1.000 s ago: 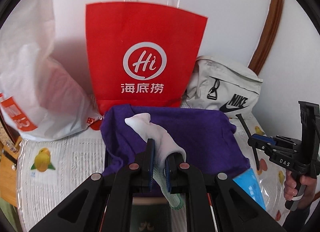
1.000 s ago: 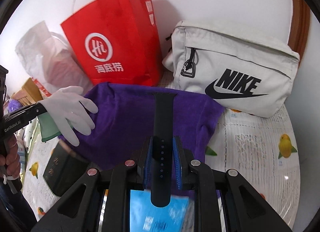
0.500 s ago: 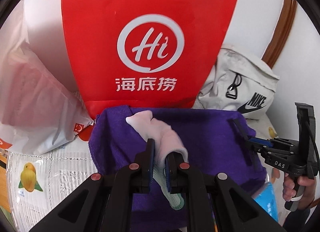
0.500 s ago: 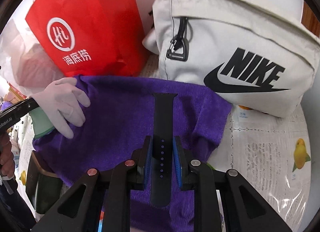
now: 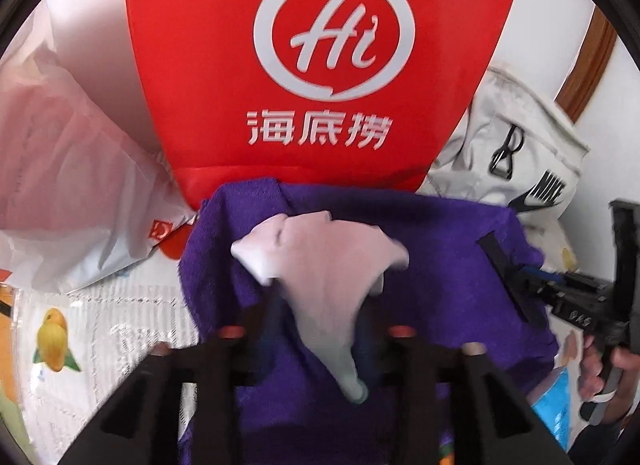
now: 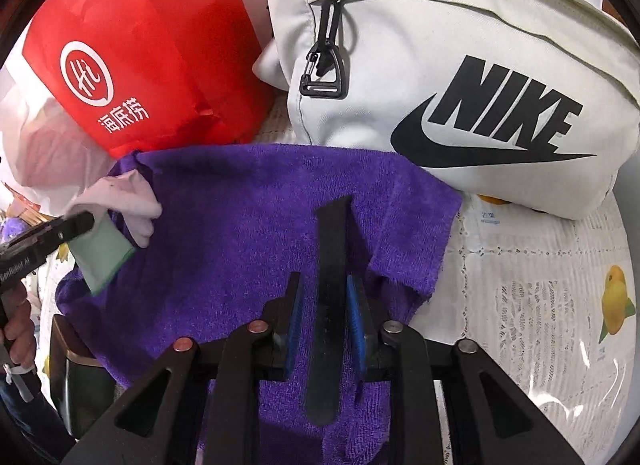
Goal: Organize soft objects
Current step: 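Carry strap and glove onto the purple towel and open both grippers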
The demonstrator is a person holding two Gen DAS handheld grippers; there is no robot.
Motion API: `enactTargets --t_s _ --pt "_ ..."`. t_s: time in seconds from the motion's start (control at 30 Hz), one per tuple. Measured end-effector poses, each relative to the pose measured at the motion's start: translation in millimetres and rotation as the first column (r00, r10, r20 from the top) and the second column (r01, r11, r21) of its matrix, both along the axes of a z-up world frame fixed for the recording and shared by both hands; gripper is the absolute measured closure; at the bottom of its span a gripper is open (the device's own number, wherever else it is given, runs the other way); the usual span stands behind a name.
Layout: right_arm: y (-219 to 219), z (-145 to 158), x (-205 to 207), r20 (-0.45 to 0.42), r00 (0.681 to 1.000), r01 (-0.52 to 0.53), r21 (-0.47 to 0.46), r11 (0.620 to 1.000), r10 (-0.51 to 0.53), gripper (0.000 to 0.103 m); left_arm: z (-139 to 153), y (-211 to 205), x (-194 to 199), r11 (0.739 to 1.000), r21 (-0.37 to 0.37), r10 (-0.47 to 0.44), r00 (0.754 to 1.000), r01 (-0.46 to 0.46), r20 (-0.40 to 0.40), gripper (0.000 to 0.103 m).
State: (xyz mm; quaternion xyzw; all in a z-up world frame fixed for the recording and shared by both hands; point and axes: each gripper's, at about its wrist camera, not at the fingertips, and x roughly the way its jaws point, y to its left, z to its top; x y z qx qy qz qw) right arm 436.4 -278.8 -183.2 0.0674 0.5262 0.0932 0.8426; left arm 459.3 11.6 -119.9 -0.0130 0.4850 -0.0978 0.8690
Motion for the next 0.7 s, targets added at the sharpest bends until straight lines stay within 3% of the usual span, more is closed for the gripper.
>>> enactTargets --t_s 0.07,0.3,0.5,0.7 --pt "-2.5 3.3 -3.4 0.007 1.0 0.005 0.008 1.0 -0.005 0.065 2.8 1.5 -3.3 0.999 0.031 0.02 0.999 -0.021 0.026 0.052" --pt "-6.4 17.9 -19.4 0.021 1.0 -0.004 0.014 1.0 0.004 0.064 17.4 12.7 -17.0 0.998 0.009 0.061 0.997 -0.061 0.037 0.031" --pt "-2.4 40.8 -42.0 0.044 0.999 -0.009 0.021 1.0 0.008 0.064 35.9 17.5 -48.1 0.998 0.044 0.05 0.993 -0.055 0.106 0.031" --pt "4.1 69.6 -84.8 0.101 0.995 -0.026 0.043 0.999 0.022 0.064 54.9 18.2 -93.6 0.999 0.014 0.048 0.992 -0.05 0.12 0.031"
